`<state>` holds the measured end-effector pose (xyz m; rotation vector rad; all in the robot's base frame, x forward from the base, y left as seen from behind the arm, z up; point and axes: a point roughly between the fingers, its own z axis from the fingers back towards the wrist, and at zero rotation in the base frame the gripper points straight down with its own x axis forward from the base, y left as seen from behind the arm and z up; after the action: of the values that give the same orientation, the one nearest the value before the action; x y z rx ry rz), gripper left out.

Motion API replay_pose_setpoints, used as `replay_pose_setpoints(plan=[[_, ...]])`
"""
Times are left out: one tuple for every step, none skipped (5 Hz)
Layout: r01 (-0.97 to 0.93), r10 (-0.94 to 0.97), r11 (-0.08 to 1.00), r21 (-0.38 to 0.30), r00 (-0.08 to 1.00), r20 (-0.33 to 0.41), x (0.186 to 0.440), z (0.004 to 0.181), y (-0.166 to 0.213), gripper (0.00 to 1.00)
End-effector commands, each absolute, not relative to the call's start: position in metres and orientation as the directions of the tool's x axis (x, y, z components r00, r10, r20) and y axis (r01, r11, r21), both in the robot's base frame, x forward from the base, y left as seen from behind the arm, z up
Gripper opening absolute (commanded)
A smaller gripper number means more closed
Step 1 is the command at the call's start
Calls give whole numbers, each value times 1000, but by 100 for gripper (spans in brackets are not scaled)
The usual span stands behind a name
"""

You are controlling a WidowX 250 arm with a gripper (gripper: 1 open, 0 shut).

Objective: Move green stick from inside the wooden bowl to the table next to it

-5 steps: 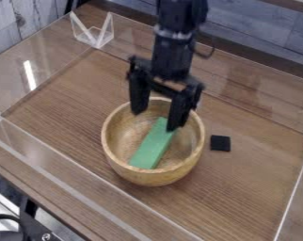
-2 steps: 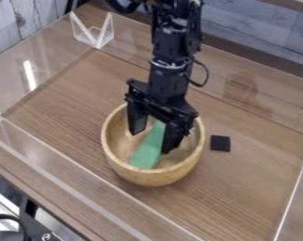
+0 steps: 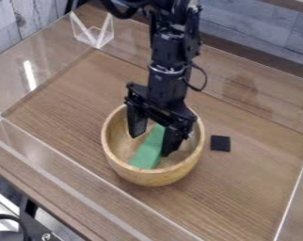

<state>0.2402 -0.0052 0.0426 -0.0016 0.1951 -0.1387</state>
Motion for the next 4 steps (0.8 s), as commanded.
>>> replay_pose_setpoints(plan=[[143, -142, 990, -3, 982, -125, 246, 55, -6, 100], [140, -139, 990, -3, 984, -115, 247, 54, -6, 100], [136, -136, 991, -3, 985, -106, 247, 54, -5, 100], [134, -133, 991, -2, 986, -97, 248, 53, -5, 100]])
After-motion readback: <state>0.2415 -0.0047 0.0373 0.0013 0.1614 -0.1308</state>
